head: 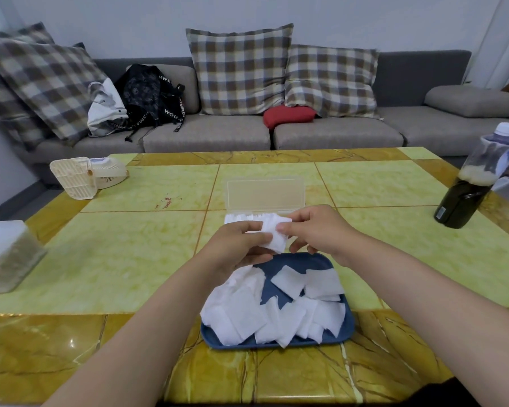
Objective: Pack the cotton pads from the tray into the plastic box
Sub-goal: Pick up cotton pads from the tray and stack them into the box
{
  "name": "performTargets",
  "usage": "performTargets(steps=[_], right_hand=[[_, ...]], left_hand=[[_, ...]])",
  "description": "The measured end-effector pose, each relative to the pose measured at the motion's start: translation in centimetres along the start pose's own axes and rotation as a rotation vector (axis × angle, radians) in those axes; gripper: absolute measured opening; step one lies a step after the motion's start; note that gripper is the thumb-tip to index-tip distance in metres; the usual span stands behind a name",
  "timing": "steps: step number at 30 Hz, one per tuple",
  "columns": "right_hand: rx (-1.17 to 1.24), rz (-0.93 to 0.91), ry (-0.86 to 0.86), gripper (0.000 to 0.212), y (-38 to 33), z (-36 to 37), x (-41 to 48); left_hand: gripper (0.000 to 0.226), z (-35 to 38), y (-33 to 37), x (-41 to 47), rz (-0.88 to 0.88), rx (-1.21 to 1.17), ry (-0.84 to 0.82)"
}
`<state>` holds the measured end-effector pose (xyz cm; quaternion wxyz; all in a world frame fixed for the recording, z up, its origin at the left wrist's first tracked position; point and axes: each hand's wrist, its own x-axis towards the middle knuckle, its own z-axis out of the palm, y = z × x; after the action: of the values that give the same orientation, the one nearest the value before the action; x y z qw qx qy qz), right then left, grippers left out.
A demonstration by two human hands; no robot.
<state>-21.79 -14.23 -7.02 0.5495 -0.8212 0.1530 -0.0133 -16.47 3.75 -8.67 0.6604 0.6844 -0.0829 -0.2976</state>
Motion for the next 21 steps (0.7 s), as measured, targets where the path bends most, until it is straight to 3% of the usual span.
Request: performTargets(steps=[4, 12, 21], right_hand=[[-0.037, -0.112, -0.004, 0.005, 0.1, 0.1, -0.2], [-0.155, -0.328, 0.016, 0.02, 0.2, -0.3, -0.3], [-0.189, -0.605, 0.13, 0.019, 0.4, 0.2, -0.4]], left_hand=[[0.029, -0.1, 0.3, 0.0, -0.006, -0.163, -0.026], [0.032, -0.3, 0.8, -0.4, -0.004, -0.009, -0.044], [0.02, -0.3, 1.2, -0.8, -0.193, -0.308, -0.084]])
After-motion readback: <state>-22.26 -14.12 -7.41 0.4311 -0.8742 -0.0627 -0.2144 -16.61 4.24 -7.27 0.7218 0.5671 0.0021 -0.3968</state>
